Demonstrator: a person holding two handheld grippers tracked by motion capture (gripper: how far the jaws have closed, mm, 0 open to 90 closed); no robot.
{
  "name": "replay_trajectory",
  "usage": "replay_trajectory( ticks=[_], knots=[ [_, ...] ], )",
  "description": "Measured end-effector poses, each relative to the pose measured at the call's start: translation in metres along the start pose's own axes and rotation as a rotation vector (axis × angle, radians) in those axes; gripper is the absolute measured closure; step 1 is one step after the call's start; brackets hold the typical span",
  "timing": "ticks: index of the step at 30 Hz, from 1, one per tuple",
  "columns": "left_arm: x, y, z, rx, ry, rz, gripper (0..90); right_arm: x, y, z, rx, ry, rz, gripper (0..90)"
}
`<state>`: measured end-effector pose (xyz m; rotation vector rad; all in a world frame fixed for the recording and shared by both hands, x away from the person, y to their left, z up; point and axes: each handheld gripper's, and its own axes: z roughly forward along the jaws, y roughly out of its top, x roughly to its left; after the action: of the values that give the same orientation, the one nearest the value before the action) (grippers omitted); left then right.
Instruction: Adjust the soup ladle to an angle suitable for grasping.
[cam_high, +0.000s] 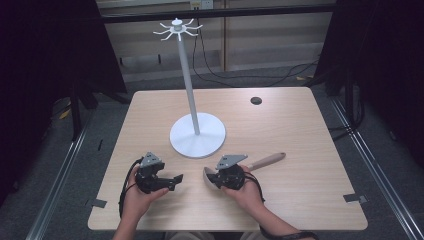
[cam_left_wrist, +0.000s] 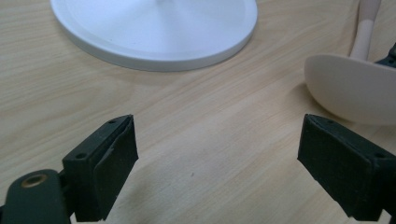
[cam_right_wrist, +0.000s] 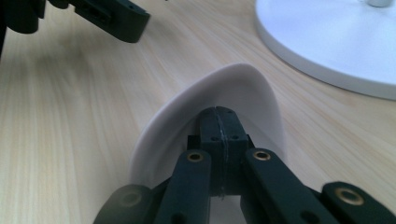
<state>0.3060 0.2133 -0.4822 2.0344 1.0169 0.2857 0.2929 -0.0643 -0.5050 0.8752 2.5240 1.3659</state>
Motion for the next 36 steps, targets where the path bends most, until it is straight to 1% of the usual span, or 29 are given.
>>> replay_trajectory(
  ticks=[2,3,5,10,13,15,16,18,20,21,23,24,26,28,29,30,32,33,34,35,36],
  knots=[
    [0.003,0.000,-0.002,-0.008,0.007,-0.009,11.7,0.004,0.003,0.006,0.000,0.004,0.000,90.0],
    [0.003,0.000,-0.002,-0.008,0.007,-0.009,11.7,0.004,0.003,0.006,0.000,0.004,0.000,90.0],
    [0.007,0.000,-0.005,-0.014,0.017,-0.019,11.7,0.011,0.007,0.015,-0.009,0.022,0.000,90.0],
    [0.012,-0.001,-0.009,-0.022,0.029,-0.036,11.7,0.020,0.013,0.026,-0.010,0.035,0.000,90.0],
    [0.015,-0.001,-0.010,-0.022,0.032,-0.040,11.6,0.025,0.017,0.032,-0.012,0.052,-0.002,90.0],
    [0.015,-0.001,-0.010,-0.020,0.035,-0.042,11.5,0.026,0.017,0.034,-0.013,0.057,-0.007,90.0],
    [0.016,-0.001,-0.010,-0.022,0.043,-0.043,11.5,0.028,0.019,0.037,-0.011,0.065,-0.006,90.0],
    [0.017,-0.001,-0.011,-0.023,0.036,-0.045,11.4,0.028,0.020,0.039,-0.014,0.069,-0.012,90.0],
    [0.017,-0.001,-0.011,-0.026,0.037,-0.047,11.4,0.028,0.021,0.041,-0.009,0.078,-0.014,90.0],
    [0.017,-0.001,-0.011,-0.027,0.036,-0.048,11.4,0.028,0.021,0.042,-0.012,0.091,-0.015,90.0],
    [0.016,-0.001,-0.011,-0.027,0.036,-0.047,11.4,0.028,0.021,0.041,-0.007,0.093,-0.017,90.0],
    [0.016,0.000,-0.011,-0.026,0.032,-0.042,11.4,0.027,0.021,0.039,0.005,0.080,-0.031,88.5],
    [0.014,0.001,-0.011,-0.025,0.039,-0.040,11.4,0.024,0.019,0.036,0.005,0.076,-0.031,88.0],
    [0.014,0.001,-0.011,-0.026,0.036,-0.036,11.4,0.018,0.017,0.027,0.011,0.057,-0.018,87.0],
    [0.012,0.003,-0.010,-0.019,0.035,-0.028,11.4,0.015,0.015,0.022,0.006,0.046,-0.019,86.6],
    [0.011,0.004,-0.009,-0.021,0.030,-0.029,11.4,0.011,0.014,0.016,0.003,0.037,-0.015,86.2],
    [0.008,0.006,-0.008,-0.012,0.023,-0.013,11.4,0.003,0.011,0.004,-0.001,0.011,-0.013,85.1],
    [0.008,0.006,-0.008,-0.012,0.023,-0.013,11.4,0.003,0.011,0.004,-0.001,0.011,-0.013,85.1],
    [0.006,0.007,-0.006,-0.005,0.018,-0.008,11.4,-0.004,0.008,-0.008,-0.010,-0.009,0.000,83.5],
    [0.005,0.009,-0.005,-0.003,0.021,-0.004,11.4,-0.007,0.007,-0.013,-0.014,-0.018,0.002,83.0],
    [0.005,0.010,-0.004,-0.004,0.014,-0.001,11.4,-0.012,0.004,-0.021,-0.021,-0.029,0.007,81.9]
  ],
)
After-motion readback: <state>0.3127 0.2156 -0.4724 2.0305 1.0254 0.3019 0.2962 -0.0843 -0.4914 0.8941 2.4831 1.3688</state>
